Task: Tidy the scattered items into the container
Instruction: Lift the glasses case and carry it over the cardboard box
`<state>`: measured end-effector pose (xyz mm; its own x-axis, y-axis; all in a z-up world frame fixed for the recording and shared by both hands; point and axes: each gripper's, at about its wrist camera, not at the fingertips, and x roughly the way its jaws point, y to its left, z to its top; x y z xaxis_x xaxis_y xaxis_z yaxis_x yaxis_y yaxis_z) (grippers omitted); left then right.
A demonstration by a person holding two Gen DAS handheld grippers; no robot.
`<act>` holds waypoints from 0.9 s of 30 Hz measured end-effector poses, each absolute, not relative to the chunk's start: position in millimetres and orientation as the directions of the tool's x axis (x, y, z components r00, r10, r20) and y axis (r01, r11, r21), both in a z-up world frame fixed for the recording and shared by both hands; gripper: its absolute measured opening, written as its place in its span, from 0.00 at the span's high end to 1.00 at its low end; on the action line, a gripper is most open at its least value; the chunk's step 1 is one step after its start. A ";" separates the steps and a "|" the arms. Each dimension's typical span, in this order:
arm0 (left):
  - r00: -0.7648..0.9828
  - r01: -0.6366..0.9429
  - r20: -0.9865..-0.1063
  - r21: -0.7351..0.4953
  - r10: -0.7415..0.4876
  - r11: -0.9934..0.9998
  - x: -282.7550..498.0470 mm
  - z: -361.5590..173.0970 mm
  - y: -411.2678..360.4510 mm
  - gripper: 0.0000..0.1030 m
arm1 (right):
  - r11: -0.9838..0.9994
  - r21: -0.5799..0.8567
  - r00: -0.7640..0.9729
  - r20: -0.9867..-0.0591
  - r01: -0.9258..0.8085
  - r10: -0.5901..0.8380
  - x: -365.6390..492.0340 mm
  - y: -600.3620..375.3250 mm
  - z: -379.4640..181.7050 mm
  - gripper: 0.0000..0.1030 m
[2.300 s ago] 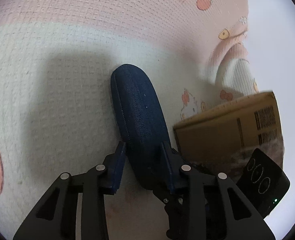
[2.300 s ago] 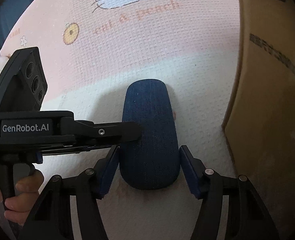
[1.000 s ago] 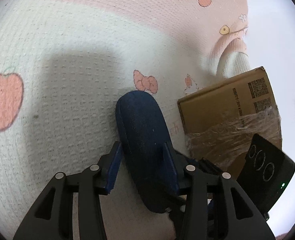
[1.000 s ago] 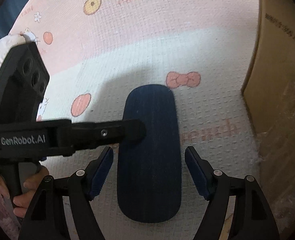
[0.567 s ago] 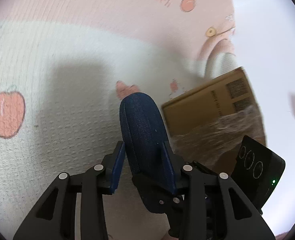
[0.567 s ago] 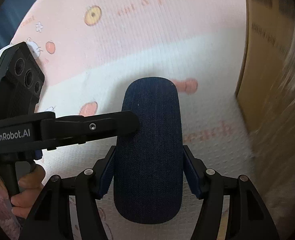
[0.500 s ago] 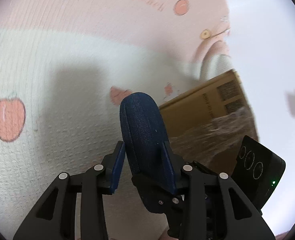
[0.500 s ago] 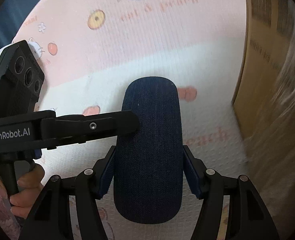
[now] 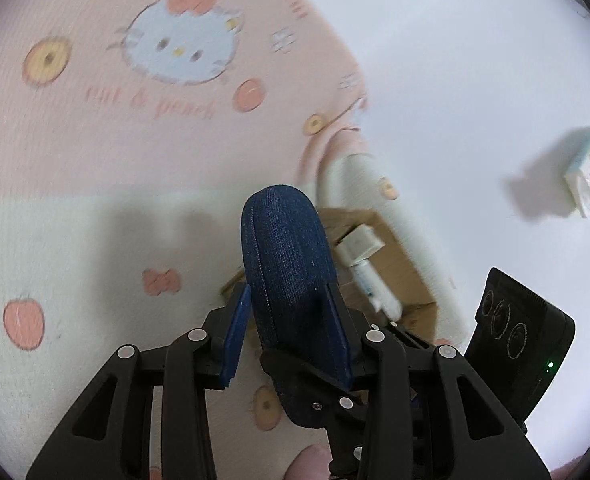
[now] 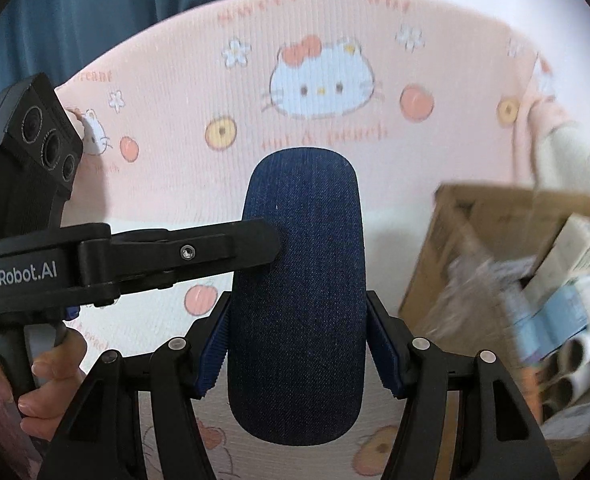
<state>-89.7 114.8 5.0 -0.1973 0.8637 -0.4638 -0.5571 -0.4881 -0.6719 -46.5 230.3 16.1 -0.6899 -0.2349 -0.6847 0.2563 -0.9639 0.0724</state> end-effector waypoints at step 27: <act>-0.070 -0.800 -0.427 -0.516 0.901 -0.306 -42.8 97.1 272.6 0.61 | -0.995 0.011 -0.726 -0.684 0.095 -0.077 -55.6 381.8 98.1 0.41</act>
<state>-42.8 272.6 97.1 -0.0698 0.9015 -0.4271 -0.8001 -0.3063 -0.5158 -55.6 381.8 98.1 -0.7258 -0.0770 -0.6836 0.0947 -0.9954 0.0115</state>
